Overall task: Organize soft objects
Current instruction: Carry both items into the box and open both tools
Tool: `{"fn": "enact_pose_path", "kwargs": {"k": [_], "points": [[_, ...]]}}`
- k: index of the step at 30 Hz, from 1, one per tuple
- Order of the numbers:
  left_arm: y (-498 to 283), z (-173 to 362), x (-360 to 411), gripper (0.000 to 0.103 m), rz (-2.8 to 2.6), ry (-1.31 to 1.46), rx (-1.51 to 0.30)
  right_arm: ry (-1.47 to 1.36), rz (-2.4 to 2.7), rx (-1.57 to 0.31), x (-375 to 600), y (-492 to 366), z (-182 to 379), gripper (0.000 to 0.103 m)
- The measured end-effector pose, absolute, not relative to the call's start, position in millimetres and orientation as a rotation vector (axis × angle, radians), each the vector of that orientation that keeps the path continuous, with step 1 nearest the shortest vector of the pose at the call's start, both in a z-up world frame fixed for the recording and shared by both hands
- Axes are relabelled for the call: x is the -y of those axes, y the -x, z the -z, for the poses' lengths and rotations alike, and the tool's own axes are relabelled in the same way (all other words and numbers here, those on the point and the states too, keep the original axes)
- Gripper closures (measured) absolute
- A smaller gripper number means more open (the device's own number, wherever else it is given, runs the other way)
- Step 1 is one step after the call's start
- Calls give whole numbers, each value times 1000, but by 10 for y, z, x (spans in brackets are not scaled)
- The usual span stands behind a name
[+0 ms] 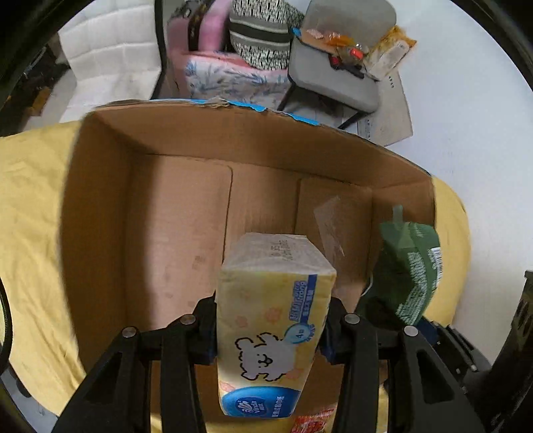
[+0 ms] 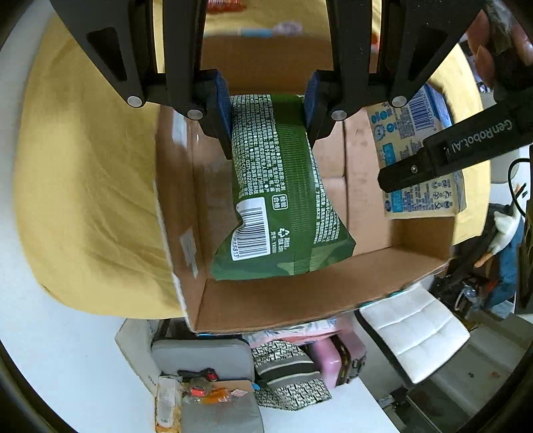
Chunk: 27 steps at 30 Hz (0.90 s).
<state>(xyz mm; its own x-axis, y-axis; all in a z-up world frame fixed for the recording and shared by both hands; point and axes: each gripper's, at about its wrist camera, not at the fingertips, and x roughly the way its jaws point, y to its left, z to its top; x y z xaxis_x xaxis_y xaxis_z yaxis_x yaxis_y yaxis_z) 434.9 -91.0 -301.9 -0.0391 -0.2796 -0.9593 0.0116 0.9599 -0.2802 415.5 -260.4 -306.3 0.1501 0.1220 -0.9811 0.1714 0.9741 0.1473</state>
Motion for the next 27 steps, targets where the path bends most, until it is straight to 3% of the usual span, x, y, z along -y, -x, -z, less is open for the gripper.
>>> {"fn": "enact_pose_path", "kwargs": {"k": [9,17,19,27], "points": [[-4729,3439,1090,60,284,202,-1668,-222,68,-1479,2536,-4540,3657,65],[-4869,3563,1159,55,273,204,-1701,-204,77,-1483,2512,-4599,3794,63],[-4891,3560,1162,55,262,202,-1705,-200,69,-1488,2509,-4583,3796,50],[-4915,3379,1141,26,228,88,-1644,-180,88,-1486,2485,-4507,3687,37]]}}
